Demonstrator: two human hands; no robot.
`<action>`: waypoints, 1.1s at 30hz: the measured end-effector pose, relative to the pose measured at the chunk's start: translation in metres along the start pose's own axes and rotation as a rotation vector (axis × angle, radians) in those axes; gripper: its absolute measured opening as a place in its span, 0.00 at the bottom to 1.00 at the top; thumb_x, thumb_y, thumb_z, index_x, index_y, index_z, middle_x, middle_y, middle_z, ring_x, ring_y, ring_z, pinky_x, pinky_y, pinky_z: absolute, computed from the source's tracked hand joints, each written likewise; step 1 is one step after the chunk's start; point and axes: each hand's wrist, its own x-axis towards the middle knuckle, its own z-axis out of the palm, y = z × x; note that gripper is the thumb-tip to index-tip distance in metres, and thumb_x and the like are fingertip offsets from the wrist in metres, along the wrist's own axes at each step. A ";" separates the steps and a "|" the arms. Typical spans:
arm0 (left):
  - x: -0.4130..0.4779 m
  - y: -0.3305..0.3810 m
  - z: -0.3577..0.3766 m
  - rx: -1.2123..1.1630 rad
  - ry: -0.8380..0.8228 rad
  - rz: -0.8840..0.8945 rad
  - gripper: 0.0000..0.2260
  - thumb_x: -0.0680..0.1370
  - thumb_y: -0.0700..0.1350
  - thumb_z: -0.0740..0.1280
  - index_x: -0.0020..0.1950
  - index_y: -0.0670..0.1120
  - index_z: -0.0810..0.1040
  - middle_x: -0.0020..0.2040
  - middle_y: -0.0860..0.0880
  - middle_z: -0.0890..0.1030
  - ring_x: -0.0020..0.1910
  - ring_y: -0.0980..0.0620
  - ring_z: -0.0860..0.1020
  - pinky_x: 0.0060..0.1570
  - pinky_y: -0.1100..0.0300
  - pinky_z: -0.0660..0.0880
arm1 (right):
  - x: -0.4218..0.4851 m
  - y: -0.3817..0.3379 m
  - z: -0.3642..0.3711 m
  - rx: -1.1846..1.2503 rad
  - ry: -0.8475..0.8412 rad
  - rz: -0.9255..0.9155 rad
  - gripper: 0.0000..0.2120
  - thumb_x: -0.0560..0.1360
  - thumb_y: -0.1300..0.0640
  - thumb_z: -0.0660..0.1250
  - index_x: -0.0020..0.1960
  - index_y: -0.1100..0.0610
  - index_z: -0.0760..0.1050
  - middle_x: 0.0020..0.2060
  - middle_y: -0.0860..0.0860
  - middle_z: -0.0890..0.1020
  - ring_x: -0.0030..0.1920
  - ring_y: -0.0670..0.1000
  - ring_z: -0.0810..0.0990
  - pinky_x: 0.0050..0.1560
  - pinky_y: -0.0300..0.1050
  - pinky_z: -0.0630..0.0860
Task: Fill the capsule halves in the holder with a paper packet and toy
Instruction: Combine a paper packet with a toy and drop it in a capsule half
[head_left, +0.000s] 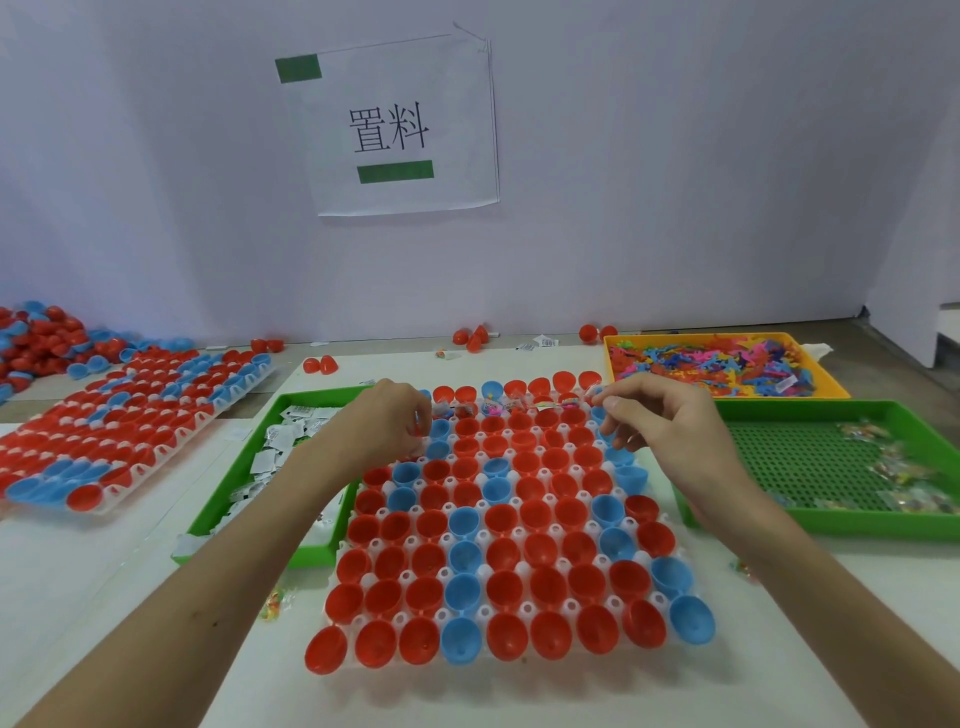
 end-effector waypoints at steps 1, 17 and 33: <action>0.000 0.000 -0.002 -0.006 -0.001 0.000 0.07 0.75 0.38 0.74 0.51 0.45 0.85 0.49 0.49 0.84 0.45 0.53 0.82 0.50 0.60 0.81 | 0.000 0.000 0.000 0.000 -0.001 0.000 0.08 0.79 0.62 0.67 0.46 0.53 0.83 0.36 0.50 0.85 0.35 0.47 0.82 0.37 0.37 0.80; 0.000 -0.004 0.005 0.048 0.030 -0.031 0.04 0.75 0.40 0.73 0.46 0.48 0.85 0.44 0.52 0.84 0.41 0.55 0.80 0.46 0.62 0.79 | 0.000 0.000 0.001 0.005 0.008 0.007 0.08 0.79 0.63 0.67 0.46 0.55 0.83 0.34 0.51 0.84 0.33 0.45 0.81 0.35 0.34 0.78; -0.022 -0.071 0.004 -0.177 0.429 -0.395 0.08 0.80 0.44 0.68 0.58 0.47 0.83 0.57 0.48 0.84 0.52 0.48 0.81 0.55 0.46 0.80 | 0.005 0.000 -0.015 0.016 0.078 -0.009 0.09 0.79 0.64 0.66 0.45 0.54 0.83 0.33 0.48 0.84 0.33 0.44 0.80 0.36 0.35 0.78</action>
